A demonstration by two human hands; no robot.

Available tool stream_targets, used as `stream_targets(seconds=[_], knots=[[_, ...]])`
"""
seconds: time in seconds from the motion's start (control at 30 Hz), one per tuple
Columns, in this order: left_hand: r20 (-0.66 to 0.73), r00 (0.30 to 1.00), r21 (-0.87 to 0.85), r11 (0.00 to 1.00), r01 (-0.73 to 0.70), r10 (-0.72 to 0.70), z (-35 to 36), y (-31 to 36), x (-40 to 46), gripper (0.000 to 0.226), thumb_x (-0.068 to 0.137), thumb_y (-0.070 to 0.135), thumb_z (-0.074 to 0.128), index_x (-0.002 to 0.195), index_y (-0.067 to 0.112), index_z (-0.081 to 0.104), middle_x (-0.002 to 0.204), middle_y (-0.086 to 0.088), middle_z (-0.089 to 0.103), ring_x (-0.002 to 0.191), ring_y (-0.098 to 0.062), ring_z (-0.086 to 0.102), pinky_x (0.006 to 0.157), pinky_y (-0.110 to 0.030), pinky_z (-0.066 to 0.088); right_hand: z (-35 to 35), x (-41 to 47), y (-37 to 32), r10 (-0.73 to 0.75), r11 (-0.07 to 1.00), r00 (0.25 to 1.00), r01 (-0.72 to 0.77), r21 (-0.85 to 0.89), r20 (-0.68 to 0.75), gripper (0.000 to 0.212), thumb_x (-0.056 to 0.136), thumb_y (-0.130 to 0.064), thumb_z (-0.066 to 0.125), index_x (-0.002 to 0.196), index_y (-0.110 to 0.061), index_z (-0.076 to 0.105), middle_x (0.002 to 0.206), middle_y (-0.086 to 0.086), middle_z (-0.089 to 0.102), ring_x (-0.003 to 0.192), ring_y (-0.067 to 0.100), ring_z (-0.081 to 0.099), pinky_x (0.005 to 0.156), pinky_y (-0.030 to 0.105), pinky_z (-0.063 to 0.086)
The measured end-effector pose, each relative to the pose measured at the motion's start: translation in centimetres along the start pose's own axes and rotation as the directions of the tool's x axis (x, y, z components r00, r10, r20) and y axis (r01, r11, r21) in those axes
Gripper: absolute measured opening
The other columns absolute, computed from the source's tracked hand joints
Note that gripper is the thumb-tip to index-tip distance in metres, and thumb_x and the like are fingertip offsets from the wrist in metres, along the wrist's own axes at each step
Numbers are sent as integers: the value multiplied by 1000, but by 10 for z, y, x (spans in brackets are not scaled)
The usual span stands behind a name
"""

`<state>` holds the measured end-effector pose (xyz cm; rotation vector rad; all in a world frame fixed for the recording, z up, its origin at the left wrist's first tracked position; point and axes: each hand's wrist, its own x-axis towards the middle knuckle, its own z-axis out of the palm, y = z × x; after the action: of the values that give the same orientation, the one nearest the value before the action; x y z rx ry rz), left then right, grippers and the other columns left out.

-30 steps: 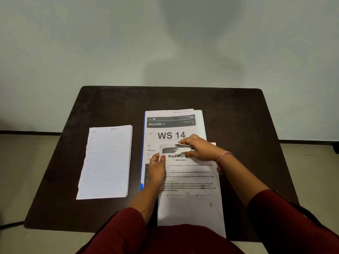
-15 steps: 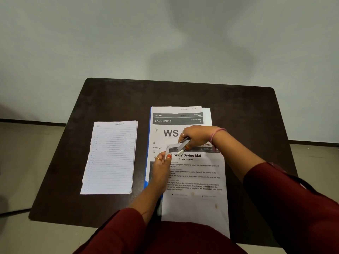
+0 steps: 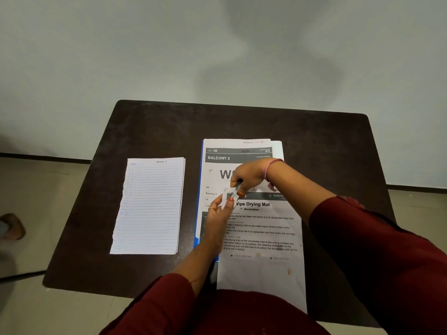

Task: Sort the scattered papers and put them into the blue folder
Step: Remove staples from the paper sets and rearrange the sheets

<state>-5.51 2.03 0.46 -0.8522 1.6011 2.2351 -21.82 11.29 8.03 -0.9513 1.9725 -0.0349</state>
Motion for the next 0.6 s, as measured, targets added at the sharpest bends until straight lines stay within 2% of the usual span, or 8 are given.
stream_targets(seconds=[0.1, 0.23, 0.4, 0.5, 0.6], knots=[[7, 1000, 61, 998, -17, 17, -1, -2, 0, 62, 77, 53, 68, 129, 26, 48, 111, -2, 70, 96, -22, 70, 80, -37, 58, 2, 3, 1, -7, 1000, 1000, 7, -8, 4, 22, 90, -24, 62, 109, -15, 66, 98, 0, 63, 88, 16, 54, 81, 30, 42], [15, 1000, 84, 996, -1, 0, -3, -3, 2, 46, 85, 45, 62, 123, 22, 51, 103, -5, 73, 92, -26, 71, 82, -45, 58, 6, 6, 2, 1, 999, 1000, -2, -36, -25, 23, 91, -30, 60, 110, -17, 65, 103, -1, 64, 90, 16, 54, 79, 28, 39], [-8, 1000, 118, 993, -12, 13, 0, -2, 2, 33, 92, 41, 56, 117, 19, 53, 99, -7, 73, 88, -27, 71, 78, -43, 59, 10, 6, 4, 1, 988, 994, -17, -155, -105, 23, 92, -40, 55, 106, -24, 63, 100, -5, 62, 94, 15, 52, 89, 38, 29], [-49, 999, 106, 994, -2, 8, 4, -3, 3, 30, 93, 38, 56, 113, 16, 54, 97, -9, 72, 83, -24, 71, 75, -38, 59, 14, 6, 7, -13, 986, 989, -12, -166, -146, 15, 91, -41, 55, 100, -29, 62, 101, -6, 63, 96, 14, 52, 95, 43, 25], [-65, 998, 106, 994, 2, 5, 6, -2, 2, 30, 92, 35, 58, 114, 15, 53, 96, -7, 72, 79, -20, 70, 68, -31, 58, 16, 6, 8, -8, 987, 989, -16, -160, -150, 18, 91, -40, 56, 104, -29, 63, 104, -7, 64, 100, 15, 53, 95, 44, 25]])
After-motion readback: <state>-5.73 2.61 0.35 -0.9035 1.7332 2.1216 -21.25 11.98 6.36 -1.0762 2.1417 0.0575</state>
